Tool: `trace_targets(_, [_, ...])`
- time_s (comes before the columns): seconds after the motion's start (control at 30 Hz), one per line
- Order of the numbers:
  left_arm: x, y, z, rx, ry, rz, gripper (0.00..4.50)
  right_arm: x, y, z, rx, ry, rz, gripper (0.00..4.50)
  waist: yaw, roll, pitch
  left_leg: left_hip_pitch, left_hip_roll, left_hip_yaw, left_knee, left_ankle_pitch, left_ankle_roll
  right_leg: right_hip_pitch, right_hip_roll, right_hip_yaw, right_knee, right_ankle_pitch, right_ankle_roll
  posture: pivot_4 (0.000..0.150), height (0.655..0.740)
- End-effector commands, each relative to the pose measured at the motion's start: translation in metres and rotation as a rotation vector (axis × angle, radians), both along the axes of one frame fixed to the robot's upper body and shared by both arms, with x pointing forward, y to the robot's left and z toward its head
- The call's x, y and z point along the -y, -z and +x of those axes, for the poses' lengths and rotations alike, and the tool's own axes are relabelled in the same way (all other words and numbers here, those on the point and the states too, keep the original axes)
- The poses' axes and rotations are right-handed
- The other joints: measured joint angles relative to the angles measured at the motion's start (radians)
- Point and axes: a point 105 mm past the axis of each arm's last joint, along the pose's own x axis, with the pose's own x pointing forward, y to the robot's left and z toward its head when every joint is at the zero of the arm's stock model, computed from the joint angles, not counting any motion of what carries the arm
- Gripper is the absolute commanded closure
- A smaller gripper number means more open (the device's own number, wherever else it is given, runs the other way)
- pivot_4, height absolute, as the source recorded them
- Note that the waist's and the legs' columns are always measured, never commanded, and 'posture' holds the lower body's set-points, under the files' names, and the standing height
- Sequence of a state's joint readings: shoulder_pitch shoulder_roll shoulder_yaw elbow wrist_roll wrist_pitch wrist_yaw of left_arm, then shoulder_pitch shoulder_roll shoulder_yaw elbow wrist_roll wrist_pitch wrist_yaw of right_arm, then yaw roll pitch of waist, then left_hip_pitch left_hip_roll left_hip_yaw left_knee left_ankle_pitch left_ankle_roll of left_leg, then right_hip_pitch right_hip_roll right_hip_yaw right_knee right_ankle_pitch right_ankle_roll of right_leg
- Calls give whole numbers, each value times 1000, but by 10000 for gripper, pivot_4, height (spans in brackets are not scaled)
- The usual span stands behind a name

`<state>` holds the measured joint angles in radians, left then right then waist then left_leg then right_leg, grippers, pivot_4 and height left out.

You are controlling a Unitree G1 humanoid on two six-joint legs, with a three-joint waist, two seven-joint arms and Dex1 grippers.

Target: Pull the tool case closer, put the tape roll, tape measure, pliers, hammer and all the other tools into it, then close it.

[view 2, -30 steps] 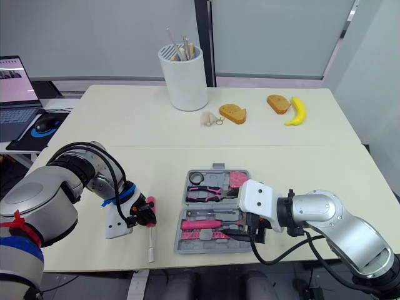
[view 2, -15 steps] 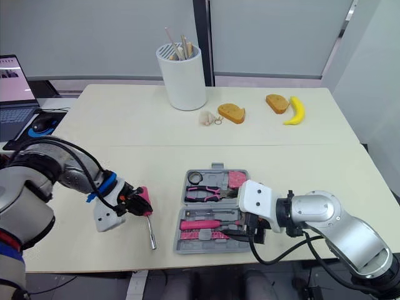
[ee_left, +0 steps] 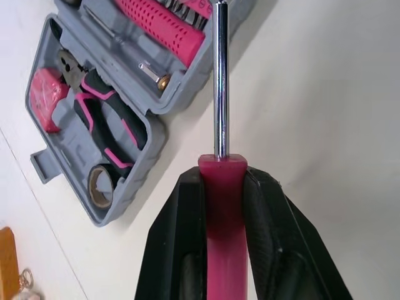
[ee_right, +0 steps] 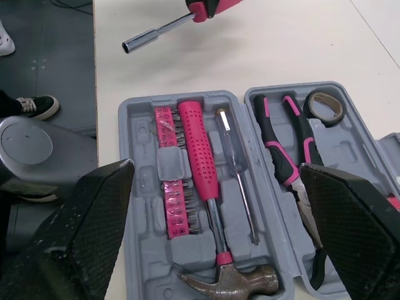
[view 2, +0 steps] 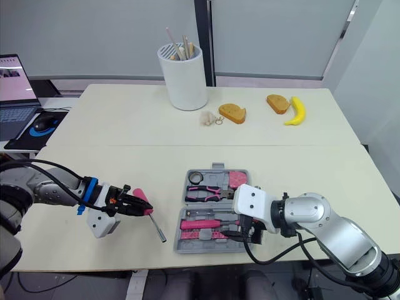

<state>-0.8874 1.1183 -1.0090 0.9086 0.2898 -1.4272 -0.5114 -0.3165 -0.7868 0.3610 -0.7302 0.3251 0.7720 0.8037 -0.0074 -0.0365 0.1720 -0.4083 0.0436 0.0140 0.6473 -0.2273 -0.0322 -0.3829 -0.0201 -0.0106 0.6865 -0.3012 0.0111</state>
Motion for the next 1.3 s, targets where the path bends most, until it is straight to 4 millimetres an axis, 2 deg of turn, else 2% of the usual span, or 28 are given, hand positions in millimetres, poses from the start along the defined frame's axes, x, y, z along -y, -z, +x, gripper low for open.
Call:
trace_targets(0.03, [11,-17,3,-8,-124,-109,40524,-7,-6,-1,69,-32,9,0,-2,0,0,0,0,0,0,0,0,-1,0,0,1,0,0,1500,7400])
trace_targets(0.17, [11,-17,-7,-141,-296,-150,40524,-11,-6,-1,84,-49,11,0,-7,0,0,0,2,0,1,0,0,-2,0,1,4,-1,-2,1500,7400])
trace_targets(0.27, [5,-18,-7,-269,-517,-203,40524,-12,-5,-1,93,-59,3,0,-9,0,0,1,3,-1,1,0,0,-3,1,0,9,-3,-4,1500,7400])
trace_targets(0.5, [-13,-12,3,-567,-1177,-449,40524,-17,-8,0,104,-76,15,0,-11,0,0,2,3,-1,1,0,-1,-2,2,0,10,-3,-4,1500,7400])
trace_targets(0.57, [-23,-5,8,-616,-1392,-552,40524,-18,-9,-1,105,-80,18,0,-12,0,0,3,3,-1,1,0,-1,-2,2,0,10,-3,-4,1500,7400])
trace_targets(0.67, [-32,2,11,-646,-1608,-673,40524,-21,-11,1,114,-80,21,0,-13,0,0,3,3,-2,0,0,-1,-2,1,0,10,-6,-1,1500,7400])
trace_targets(0.87, [-39,18,11,-629,-1911,-860,40524,-27,-16,11,156,-61,30,0,-10,-1,0,3,3,-3,1,0,-1,-2,0,1,11,-3,-5,1500,7400])
trace_targets(1.0, [-39,33,7,-604,-2044,-904,40524,-30,-17,15,164,-67,31,0,-3,-1,0,4,2,-3,0,0,-1,-1,-1,1,11,-3,-5,1500,7400])
trace_targets(1.13, [-36,44,4,-590,-2102,-899,40524,-32,-17,15,162,-82,29,0,1,0,0,9,1,-2,-1,0,-1,4,-2,1,10,-3,-5,1500,7400])
trace_targets(1.3, [-30,62,4,-587,-2096,-863,40524,-33,-19,15,159,-102,21,0,2,12,-8,10,0,-2,-1,0,-1,5,-2,2,9,-4,-6,1500,7400])
